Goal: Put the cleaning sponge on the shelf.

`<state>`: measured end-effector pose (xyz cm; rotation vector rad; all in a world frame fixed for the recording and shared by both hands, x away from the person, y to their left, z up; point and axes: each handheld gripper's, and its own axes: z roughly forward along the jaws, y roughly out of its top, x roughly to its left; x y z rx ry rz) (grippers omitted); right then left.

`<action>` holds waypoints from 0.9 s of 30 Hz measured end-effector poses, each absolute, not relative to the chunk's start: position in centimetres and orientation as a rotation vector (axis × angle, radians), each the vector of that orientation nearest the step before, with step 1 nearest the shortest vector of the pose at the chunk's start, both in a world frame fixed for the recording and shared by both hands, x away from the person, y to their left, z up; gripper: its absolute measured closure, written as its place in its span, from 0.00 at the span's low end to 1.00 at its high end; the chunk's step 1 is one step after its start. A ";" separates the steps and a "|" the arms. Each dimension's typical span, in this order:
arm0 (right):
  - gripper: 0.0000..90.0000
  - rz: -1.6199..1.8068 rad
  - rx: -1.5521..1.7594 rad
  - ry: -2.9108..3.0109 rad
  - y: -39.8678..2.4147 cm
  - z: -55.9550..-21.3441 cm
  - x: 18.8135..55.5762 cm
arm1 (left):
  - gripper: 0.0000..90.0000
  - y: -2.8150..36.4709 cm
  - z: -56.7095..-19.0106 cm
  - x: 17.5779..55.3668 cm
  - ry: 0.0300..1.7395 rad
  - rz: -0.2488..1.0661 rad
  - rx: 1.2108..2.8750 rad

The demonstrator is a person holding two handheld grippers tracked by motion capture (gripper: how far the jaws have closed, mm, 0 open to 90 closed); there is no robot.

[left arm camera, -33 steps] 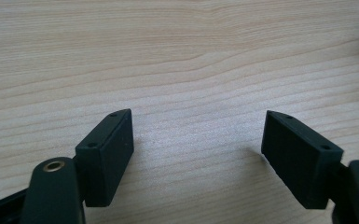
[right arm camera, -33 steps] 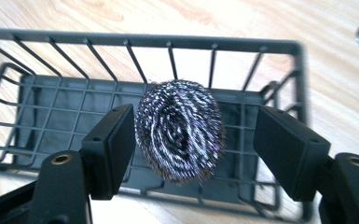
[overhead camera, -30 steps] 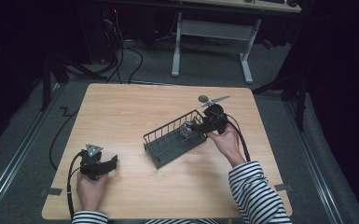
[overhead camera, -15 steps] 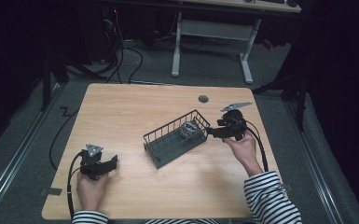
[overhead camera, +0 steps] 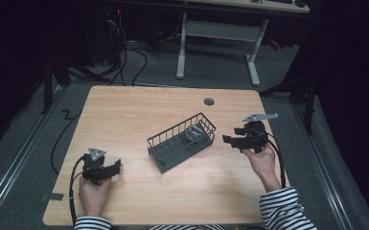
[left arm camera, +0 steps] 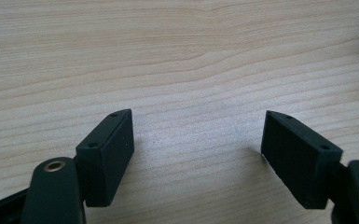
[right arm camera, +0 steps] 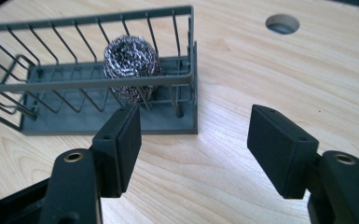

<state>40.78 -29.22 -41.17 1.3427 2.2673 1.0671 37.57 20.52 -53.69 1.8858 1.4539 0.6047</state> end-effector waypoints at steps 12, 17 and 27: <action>0.38 1.059 1.459 2.188 -32.0 -47.1 38.5 | 0.29 20.5 -53.7 37.6 1.453 0.606 1.889; 0.38 1.018 1.532 2.139 -33.3 -50.1 37.9 | 0.29 20.5 -53.7 37.6 1.452 0.608 1.894; 0.38 0.857 1.443 2.054 -33.0 -53.0 36.1 | 0.29 20.3 -53.7 37.5 1.449 0.621 1.906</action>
